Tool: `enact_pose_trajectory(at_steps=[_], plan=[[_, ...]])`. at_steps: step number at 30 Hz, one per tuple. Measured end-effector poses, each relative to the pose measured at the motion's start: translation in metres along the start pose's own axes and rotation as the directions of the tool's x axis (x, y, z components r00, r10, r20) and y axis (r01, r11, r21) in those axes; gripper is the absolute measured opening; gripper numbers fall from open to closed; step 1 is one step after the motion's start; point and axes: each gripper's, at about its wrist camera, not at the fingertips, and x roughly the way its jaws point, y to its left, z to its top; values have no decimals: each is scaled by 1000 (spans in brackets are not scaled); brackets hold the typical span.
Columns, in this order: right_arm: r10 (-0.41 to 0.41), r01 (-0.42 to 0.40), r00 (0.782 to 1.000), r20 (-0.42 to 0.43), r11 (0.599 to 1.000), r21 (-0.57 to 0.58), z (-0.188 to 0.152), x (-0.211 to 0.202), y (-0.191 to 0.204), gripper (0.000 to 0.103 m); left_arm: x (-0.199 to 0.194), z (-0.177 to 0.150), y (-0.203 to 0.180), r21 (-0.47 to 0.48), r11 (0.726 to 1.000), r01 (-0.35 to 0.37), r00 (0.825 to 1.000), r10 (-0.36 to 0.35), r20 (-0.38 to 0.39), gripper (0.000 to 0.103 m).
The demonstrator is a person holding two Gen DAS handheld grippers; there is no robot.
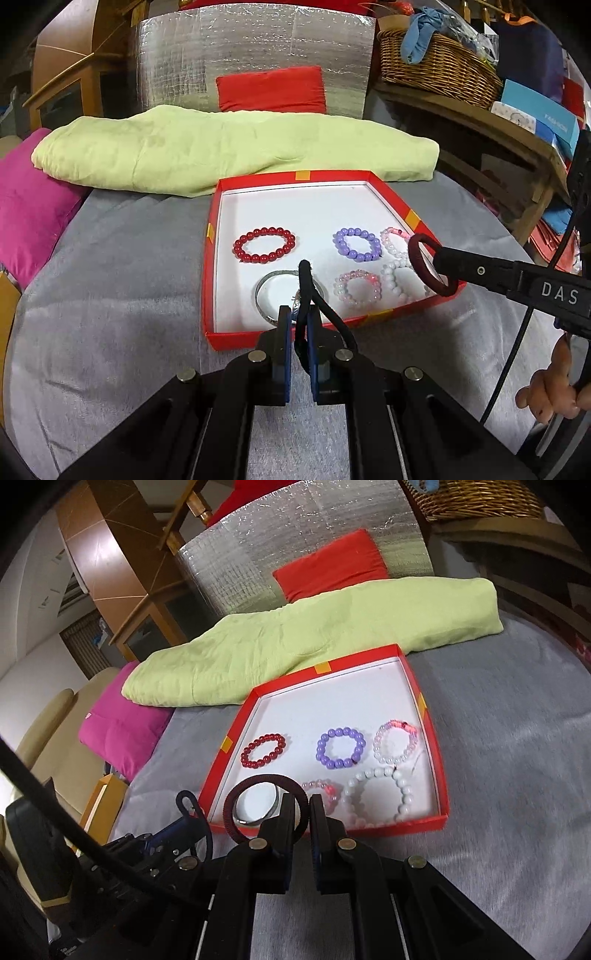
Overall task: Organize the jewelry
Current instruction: 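Carry the hair tie with the left tool while the right tool carries the ring over the box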
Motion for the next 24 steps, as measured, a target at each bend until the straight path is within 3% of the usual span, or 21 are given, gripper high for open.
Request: enact_pose_trajectory(at_steps=[12,24], plan=[[-12,13,999,37,1000,-9,21,17,-7,8,10,5,-2,8,997,-76,997,76,4,8],[-6,5,1000,29,999,43,33,34,-30,8,27,12,-12,13,996,-92,996,92,-7,8]])
